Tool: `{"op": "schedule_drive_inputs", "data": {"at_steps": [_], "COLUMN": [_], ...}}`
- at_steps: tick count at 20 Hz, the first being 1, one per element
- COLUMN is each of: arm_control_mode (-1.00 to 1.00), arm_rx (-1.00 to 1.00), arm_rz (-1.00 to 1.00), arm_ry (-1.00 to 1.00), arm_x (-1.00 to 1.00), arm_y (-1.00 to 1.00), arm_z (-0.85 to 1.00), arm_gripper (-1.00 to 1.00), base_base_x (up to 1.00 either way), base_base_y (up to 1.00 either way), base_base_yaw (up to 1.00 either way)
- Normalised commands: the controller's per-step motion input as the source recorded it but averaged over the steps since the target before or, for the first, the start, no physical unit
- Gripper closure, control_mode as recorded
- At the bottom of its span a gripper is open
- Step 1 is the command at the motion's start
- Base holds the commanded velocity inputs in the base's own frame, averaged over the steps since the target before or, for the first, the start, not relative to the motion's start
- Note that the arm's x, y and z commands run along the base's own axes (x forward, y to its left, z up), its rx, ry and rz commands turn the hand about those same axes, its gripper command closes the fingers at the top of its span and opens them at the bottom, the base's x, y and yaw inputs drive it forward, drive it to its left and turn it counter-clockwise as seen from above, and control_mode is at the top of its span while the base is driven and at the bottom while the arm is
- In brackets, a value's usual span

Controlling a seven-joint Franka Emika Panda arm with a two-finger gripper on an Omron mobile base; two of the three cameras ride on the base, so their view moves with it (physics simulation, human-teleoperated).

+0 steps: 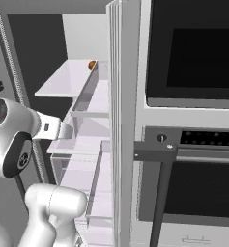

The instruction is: Take the strawberry from the fridge and place it on top of the pancake, located on the dining counter.

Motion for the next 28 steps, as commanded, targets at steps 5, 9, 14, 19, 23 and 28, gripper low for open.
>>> {"op": "schedule_drive_inputs", "data": {"at_steps": [5, 9, 14, 19, 23, 28], "arm_control_mode": [1.0, 1.0, 1.0, 1.0, 1.0, 1.0], "arm_rx": [0.0, 0.0, 0.0, 0.0, 0.0, 0.0], "arm_rz": [0.0, 0.0, 0.0, 0.0, 0.0, 0.0], "arm_ry": [0.0, 0.0, 0.0, 0.0, 0.0, 0.0], "arm_x": [0.0, 0.0, 0.0, 0.0, 0.0, 0.0], "arm_y": [0.0, 0.0, 0.0, 0.0, 0.0, 0.0], "arm_z": [0.0, 0.0, 0.0, 0.0, 0.0, 0.0], "arm_gripper": [1.0, 1.0, 1.0, 1.0, 1.0, 1.0], "base_base_x": [-1.0, -1.0, -0.93, -0.03, 0.0, 0.0], "base_base_y": [0.0, 0.0, -0.07, 0.0, 0.0, -0.31], "base_base_yaw": [-0.02, -0.05, -0.37, -0.99, -1.0, -0.91]}}
